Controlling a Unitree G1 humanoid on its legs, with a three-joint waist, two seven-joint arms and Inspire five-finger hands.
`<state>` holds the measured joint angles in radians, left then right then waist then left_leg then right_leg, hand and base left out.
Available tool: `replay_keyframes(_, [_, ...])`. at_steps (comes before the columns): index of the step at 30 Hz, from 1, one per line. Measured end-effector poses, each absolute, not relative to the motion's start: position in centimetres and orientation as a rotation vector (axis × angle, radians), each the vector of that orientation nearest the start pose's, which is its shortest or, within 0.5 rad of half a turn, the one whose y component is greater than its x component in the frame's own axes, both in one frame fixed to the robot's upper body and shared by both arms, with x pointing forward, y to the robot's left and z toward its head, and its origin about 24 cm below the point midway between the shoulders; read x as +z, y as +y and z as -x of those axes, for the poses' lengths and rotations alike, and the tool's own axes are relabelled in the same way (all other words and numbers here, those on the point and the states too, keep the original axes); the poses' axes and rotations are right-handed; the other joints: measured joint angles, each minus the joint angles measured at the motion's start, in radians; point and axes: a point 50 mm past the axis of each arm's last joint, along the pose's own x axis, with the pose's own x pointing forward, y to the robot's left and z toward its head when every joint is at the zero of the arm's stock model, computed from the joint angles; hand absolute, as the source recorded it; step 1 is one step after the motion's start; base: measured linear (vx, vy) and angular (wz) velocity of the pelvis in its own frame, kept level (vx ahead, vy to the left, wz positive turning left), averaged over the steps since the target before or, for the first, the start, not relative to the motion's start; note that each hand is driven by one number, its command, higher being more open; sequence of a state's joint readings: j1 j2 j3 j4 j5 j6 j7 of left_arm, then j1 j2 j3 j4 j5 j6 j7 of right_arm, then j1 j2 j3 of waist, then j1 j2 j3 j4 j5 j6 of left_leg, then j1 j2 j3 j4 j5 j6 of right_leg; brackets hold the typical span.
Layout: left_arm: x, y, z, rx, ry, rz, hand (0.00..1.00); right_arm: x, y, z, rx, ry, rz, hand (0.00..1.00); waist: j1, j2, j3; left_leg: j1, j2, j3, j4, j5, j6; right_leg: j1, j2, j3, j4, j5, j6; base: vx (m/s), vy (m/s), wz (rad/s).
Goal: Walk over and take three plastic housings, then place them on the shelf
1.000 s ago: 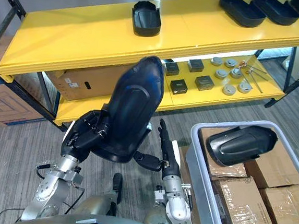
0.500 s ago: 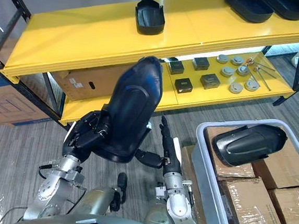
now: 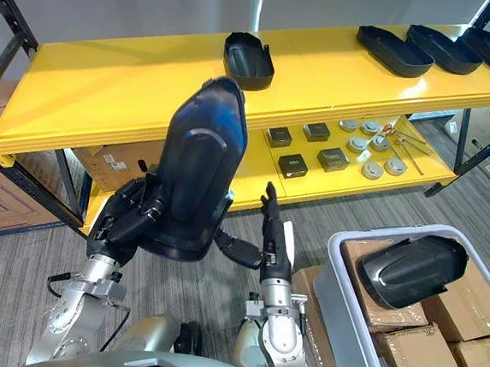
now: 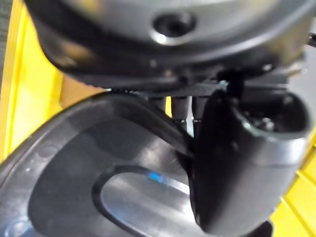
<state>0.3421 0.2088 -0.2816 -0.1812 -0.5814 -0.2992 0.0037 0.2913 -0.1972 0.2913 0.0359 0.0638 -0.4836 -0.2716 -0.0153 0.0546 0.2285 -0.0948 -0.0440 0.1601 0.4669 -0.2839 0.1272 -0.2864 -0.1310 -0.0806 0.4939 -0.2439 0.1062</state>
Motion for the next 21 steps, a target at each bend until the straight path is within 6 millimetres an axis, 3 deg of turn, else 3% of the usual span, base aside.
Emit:
replay_keyframes(2, [3.2,14.5,-17.7,-0.079,-0.054,0.458,0.0,2.6,-14.9,-17.7,-0.063,-0.207,0.001,1.0,-0.021,-0.005,0.0,0.033,-0.01,-0.033,-0.005,-0.014,-0.033,-0.033,0.031,0.041,-0.085,0.088,0.006,0.32,-0.062,0.57])
replay_keyframes(3, [3.2,14.6,-17.7,-0.079,-0.062,0.461,0.0,3.7,-15.2,-17.5,-0.076,-0.269,-0.008,1.0,-0.03,-0.012,-0.001,0.047,-0.022,-0.066,0.009,-0.045,-0.054,-0.045,0.026,0.059,-0.064,0.107,-0.01,0.31,-0.122,0.82])
replay_keyframes(5, [3.2,14.6,-17.6,-0.079,-0.066,0.473,0.0,5.0,-15.5,-17.5,-0.094,-0.349,-0.009,1.0,-0.037,-0.019,-0.021,0.07,-0.037,-0.113,0.015,-0.081,-0.063,-0.036,0.015,0.041,-0.036,0.109,-0.018,0.34,-0.184,0.87])
replay_keyframes(6, [3.2,14.6,-17.5,-0.07,-0.06,0.497,0.0,5.9,-16.0,-17.7,-0.103,-0.405,0.01,1.0,-0.04,-0.012,-0.057,0.078,-0.033,-0.153,0.008,-0.108,-0.065,-0.026,0.011,0.007,-0.026,0.134,-0.045,0.55,-0.29,0.85])
replay_keyframes(7, [3.0,14.6,-17.4,-0.045,-0.052,0.514,0.0,6.7,-16.4,-18.1,-0.094,-0.449,0.031,1.0,-0.035,0.007,-0.085,0.119,0.002,-0.157,-0.038,-0.115,-0.081,0.012,0.022,-0.03,-0.052,0.143,-0.057,0.5,-0.251,0.8])
replay_keyframes(8, [3.0,14.6,-17.4,-0.03,-0.052,0.52,0.0,7.0,-16.6,-18.4,-0.09,-0.468,0.041,1.0,-0.027,0.009,-0.094,0.134,0.03,-0.144,-0.038,-0.103,-0.096,0.035,0.031,-0.056,-0.083,0.165,-0.075,0.52,-0.248,0.62])
replay_keyframes(9, [3.2,14.5,-17.7,-0.024,-0.063,0.524,0.0,7.6,-17.0,-18.9,-0.092,-0.499,0.052,1.0,-0.028,0.034,-0.105,0.126,0.059,-0.127,0.0,-0.087,-0.125,0.06,0.036,-0.09,-0.096,0.172,-0.097,0.48,-0.233,0.69])
replay_keyframes(10, [3.5,14.4,-18.1,-0.016,-0.079,0.531,0.0,8.5,-17.8,-19.6,-0.11,-0.541,0.064,1.0,-0.021,0.035,-0.106,0.087,0.087,-0.079,0.095,-0.038,-0.168,0.115,0.038,-0.117,-0.143,0.167,-0.107,0.45,-0.228,0.67])
replay_keyframes(13, [3.8,14.3,-18.6,-0.019,-0.096,0.527,0.0,9.6,-18.5,-19.8,-0.143,-0.59,0.058,1.0,-0.009,0.02,-0.096,0.065,0.134,-0.011,0.153,-0.037,-0.168,0.239,0.032,-0.154,-0.251,0.169,-0.108,0.38,-0.178,0.47])
replay_keyframes(14, [3.9,14.4,-18.6,-0.017,-0.099,0.527,0.0,10.4,-18.5,-19.9,-0.15,-0.626,0.042,1.0,-0.008,0.008,-0.089,0.061,0.145,0.004,0.107,-0.037,-0.169,0.284,0.026,-0.162,-0.288,0.169,-0.108,0.28,-0.062,0.25])
replay_keyframes(16, [4.1,14.3,-18.9,-0.028,-0.113,0.522,0.0,12.0,-18.5,-20.0,-0.153,-0.7,0.013,1.0,0.002,0.01,-0.087,0.017,0.151,0.003,-0.016,-0.024,-0.18,0.331,0.006,-0.168,-0.341,0.172,-0.104,0.29,0.017,0.16])
replay_keyframes(18, [4.5,14.1,-19.2,-0.048,-0.134,0.528,0.0,12.7,-18.6,-20.2,-0.168,-0.735,0.005,1.0,0.01,0.011,-0.081,-0.038,0.171,-0.019,-0.079,0.03,-0.195,0.374,-0.006,-0.174,-0.369,0.174,-0.1,0.2,0.098,0.01])
replay_keyframes(20, [5.0,13.8,-19.3,-0.065,-0.159,0.547,0.0,12.7,-18.8,-20.2,-0.178,-0.739,0.009,1.0,0.022,0.028,-0.077,-0.054,0.199,-0.039,-0.135,0.157,-0.205,0.413,-0.005,-0.16,-0.373,0.164,-0.065,0.17,0.19,-0.31])
replay_keyframes(21, [5.6,13.5,-19.3,-0.07,-0.184,0.561,0.0,12.8,-18.9,-20.2,-0.172,-0.742,0.018,1.0,0.028,0.064,-0.08,-0.054,0.217,-0.06,-0.166,0.295,-0.226,0.427,0.01,-0.142,-0.367,0.144,-0.02,0.18,0.296,-0.4])
